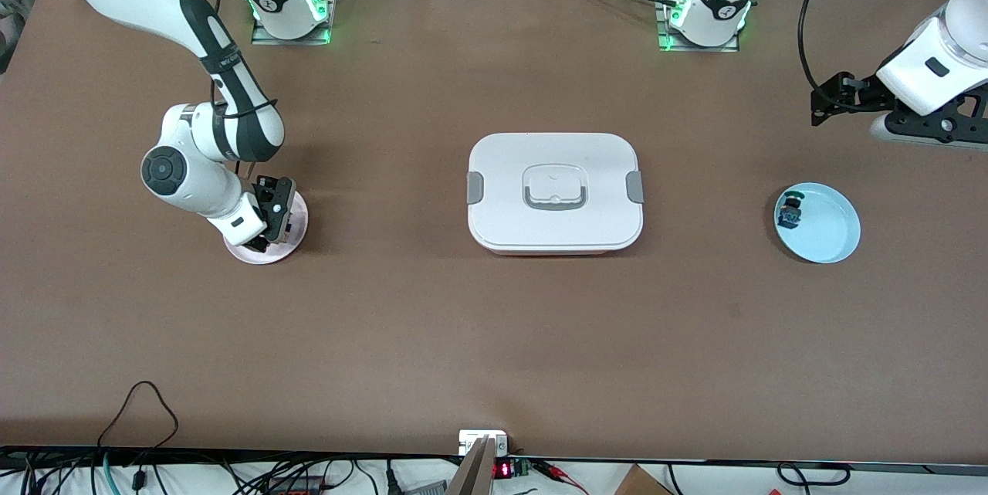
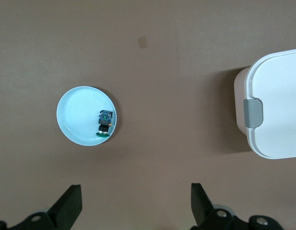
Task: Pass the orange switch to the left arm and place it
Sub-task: 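Close the right gripper on the orange switch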
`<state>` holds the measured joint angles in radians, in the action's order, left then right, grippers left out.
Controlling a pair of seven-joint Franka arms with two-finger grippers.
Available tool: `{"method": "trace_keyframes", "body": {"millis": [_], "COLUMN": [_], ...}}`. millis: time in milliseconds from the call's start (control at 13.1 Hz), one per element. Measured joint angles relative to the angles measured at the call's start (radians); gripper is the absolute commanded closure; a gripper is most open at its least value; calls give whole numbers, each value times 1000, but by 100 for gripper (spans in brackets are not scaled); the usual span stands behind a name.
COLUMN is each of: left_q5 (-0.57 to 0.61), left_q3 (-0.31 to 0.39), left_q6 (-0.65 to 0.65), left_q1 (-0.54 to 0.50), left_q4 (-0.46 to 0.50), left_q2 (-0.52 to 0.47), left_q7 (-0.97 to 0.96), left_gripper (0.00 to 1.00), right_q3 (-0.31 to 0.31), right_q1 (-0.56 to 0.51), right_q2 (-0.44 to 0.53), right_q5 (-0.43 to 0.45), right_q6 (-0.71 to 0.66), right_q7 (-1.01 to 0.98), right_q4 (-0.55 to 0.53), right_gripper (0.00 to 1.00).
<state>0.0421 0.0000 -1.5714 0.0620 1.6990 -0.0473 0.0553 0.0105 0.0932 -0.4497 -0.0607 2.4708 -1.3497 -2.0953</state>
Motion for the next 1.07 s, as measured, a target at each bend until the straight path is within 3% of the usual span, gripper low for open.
{"method": "trace_keyframes", "body": {"millis": [688,917,1069], "left_q5": [0,0,0], "left_q3": [0,0,0], "left_q6": [0,0,0], "left_q1": [0,0,0], "left_q4": [0,0,0], "left_q2": [0,0,0], "left_q7": [0,0,0], "left_gripper": [0,0,0], "right_q3": [0,1,1], "right_q1": [1,1,1], "right_q2": [-20,-25,-25], "right_q5": [0,0,0], "right_q6": [40,46,54], "right_q7": [86,92,93], "right_q4": [0,0,0], "right_gripper": [0,15,41]}}
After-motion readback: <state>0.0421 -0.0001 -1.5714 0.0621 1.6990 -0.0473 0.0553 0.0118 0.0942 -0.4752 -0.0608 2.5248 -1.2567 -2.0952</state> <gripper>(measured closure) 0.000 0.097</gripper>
